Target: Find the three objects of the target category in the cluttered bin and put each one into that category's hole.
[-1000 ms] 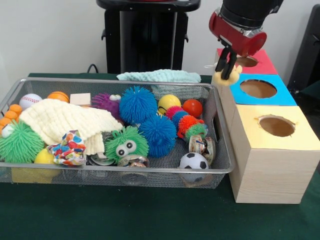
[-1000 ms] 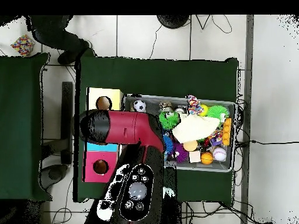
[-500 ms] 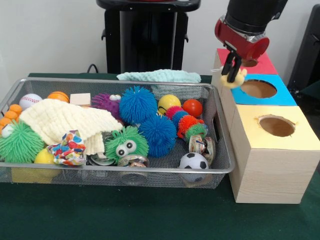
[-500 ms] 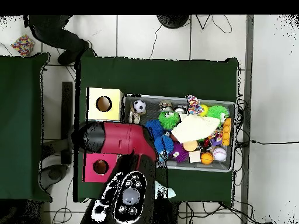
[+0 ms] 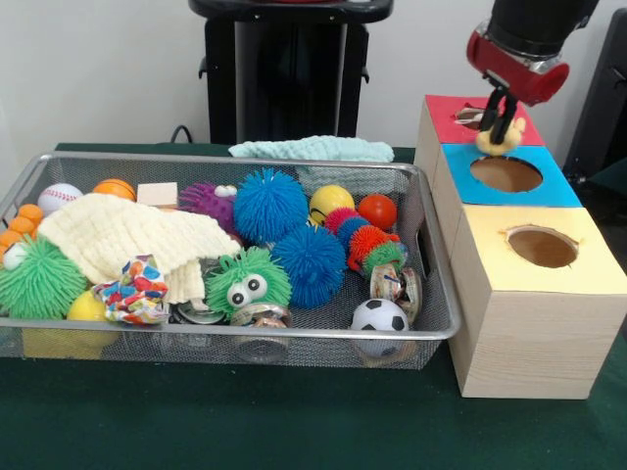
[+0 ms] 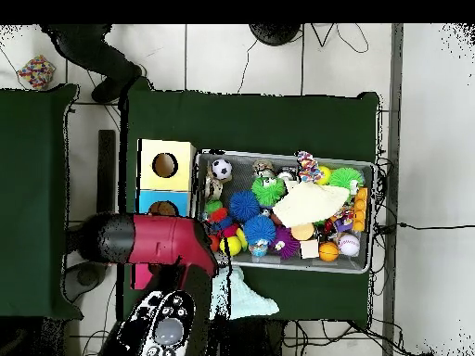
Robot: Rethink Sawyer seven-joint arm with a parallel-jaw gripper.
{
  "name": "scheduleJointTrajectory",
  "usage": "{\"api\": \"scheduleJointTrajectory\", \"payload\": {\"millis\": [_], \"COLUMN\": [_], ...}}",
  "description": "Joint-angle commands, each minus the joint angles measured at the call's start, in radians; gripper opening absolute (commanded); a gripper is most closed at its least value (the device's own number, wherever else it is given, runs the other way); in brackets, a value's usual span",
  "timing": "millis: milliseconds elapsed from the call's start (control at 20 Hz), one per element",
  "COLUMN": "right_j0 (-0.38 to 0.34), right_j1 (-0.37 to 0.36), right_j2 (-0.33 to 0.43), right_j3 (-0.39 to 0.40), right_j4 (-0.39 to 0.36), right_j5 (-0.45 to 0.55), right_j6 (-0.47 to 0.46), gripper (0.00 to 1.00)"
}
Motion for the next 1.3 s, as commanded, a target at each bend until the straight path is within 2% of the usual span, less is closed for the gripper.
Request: {"api": "scheduleJointTrajectory", "payload": {"millis": [50, 350, 550, 900, 1300], "right_j0": [0.057, 0.127, 0.168, 0.139, 0.108], "right_j1": [-0.028, 0.009, 0.048, 0.12, 0.165], "right_j2": [0.002, -0.031, -0.085, -0.11, -0.096], "right_j3": [0.13, 0.133, 0.127, 0.099, 0.103], "right_j4": [0.092, 0.108, 0.053, -0.033, -0.058], "right_j5": [-0.025, -0.105, -0.119, -0.172, -0.245], "right_j6": [0.291, 0.305, 0.264, 0.112, 0.065], "gripper": [0.0, 0.0, 0.0, 0.0, 0.0]}}
